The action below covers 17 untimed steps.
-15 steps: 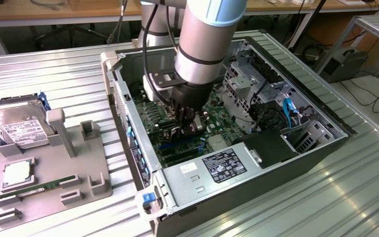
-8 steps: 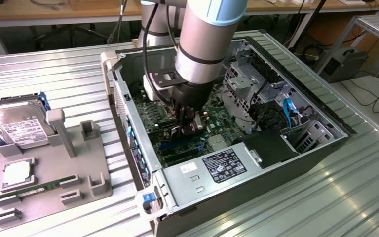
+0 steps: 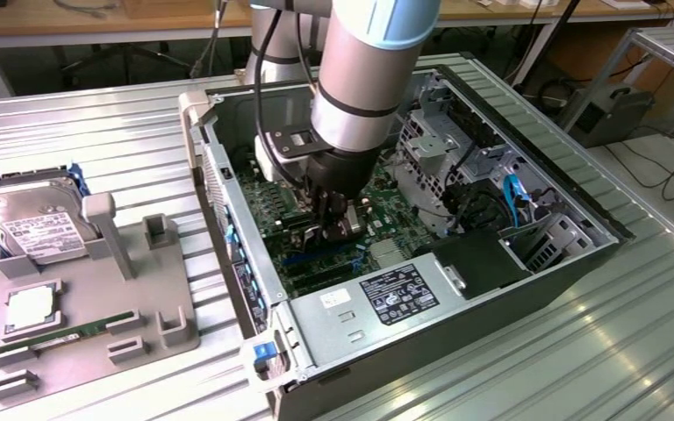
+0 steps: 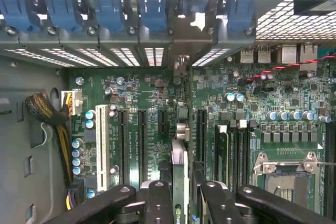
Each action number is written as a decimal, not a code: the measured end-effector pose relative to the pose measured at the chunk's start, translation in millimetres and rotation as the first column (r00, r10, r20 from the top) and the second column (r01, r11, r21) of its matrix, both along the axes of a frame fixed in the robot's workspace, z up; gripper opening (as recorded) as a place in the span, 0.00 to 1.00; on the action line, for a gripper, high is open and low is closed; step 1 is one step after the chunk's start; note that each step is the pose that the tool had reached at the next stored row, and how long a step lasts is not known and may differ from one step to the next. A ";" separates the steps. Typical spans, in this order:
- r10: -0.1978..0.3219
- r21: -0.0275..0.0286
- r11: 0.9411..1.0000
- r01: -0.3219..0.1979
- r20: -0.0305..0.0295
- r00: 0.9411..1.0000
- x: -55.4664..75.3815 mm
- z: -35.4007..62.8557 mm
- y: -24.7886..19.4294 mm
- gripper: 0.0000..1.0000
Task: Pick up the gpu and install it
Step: 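Insert the gpu into the slot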
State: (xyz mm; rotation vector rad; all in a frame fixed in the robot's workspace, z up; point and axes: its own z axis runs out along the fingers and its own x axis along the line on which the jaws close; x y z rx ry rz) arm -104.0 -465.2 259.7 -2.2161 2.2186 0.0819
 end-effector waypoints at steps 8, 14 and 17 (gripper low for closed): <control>0.000 -0.002 1.000 0.000 0.000 1.000 0.0 -3.9 0.0 0.26; 0.000 -0.003 1.000 0.000 0.000 1.000 0.1 6.3 0.0 0.40; 0.000 -0.003 1.000 0.000 -0.001 1.000 0.1 17.2 0.1 0.40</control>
